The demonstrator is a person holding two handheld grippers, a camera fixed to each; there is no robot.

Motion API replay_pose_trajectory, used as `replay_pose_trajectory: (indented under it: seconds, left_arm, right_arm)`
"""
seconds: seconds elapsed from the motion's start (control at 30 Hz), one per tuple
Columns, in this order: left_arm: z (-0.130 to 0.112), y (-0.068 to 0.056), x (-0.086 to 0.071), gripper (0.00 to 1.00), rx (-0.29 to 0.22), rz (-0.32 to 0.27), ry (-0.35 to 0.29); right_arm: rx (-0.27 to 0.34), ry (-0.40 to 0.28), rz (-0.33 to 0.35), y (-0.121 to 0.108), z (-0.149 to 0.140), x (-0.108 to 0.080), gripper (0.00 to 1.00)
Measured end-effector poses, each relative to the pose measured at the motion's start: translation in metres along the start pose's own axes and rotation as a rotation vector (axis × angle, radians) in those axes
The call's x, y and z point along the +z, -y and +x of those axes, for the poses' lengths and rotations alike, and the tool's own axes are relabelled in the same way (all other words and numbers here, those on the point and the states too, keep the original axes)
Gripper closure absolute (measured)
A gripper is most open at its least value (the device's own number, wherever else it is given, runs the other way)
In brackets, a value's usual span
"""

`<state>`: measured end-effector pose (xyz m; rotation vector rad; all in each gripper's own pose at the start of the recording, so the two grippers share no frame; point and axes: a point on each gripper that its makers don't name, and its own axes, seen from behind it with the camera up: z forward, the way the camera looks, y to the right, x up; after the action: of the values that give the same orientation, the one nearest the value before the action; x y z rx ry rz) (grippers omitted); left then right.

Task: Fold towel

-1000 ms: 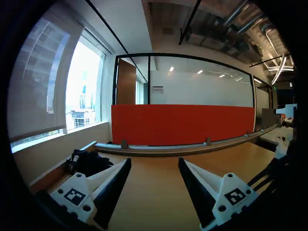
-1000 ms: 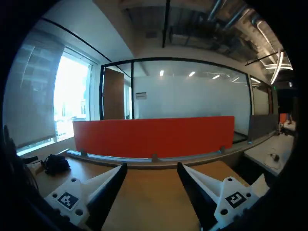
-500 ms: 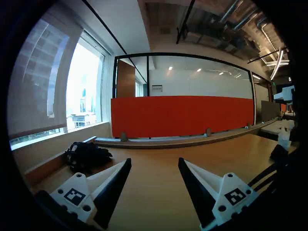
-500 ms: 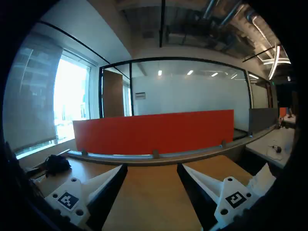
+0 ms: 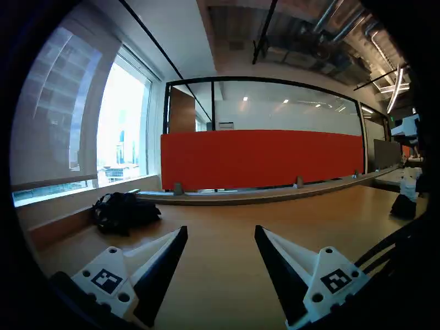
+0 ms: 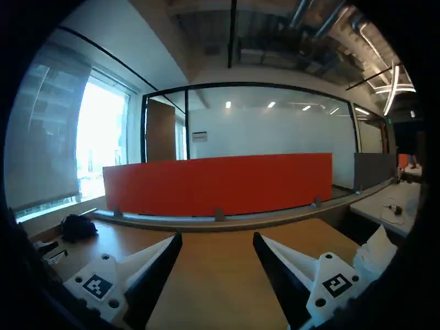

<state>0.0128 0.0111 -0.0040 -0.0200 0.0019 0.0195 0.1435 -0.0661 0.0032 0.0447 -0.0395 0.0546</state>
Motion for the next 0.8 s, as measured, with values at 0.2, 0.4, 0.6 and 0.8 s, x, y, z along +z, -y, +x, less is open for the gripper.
replay_pose_trajectory:
  seconds: [0.2,0.4,0.6,0.8]
  left_arm:
    - [-0.008,0.002,0.001,0.10,-0.008,0.004,-0.011]
    - [-0.011,0.003,0.001,0.10,-0.021,0.003,-0.008]
    - [-0.012,0.003,0.002,0.10,-0.022,-0.001,-0.002]
    - [-0.012,0.003,0.002,0.10,-0.021,0.000,0.000]
  right_arm:
    - [-0.009,-0.001,0.003,0.002,-0.005,-0.001,0.00]
    - [-0.013,-0.003,0.003,0.003,-0.001,-0.002,0.00]
    - [-0.016,-0.001,0.003,0.003,0.002,-0.003,0.00]
    - [-0.019,-0.011,0.004,0.002,0.006,-0.003,0.00]
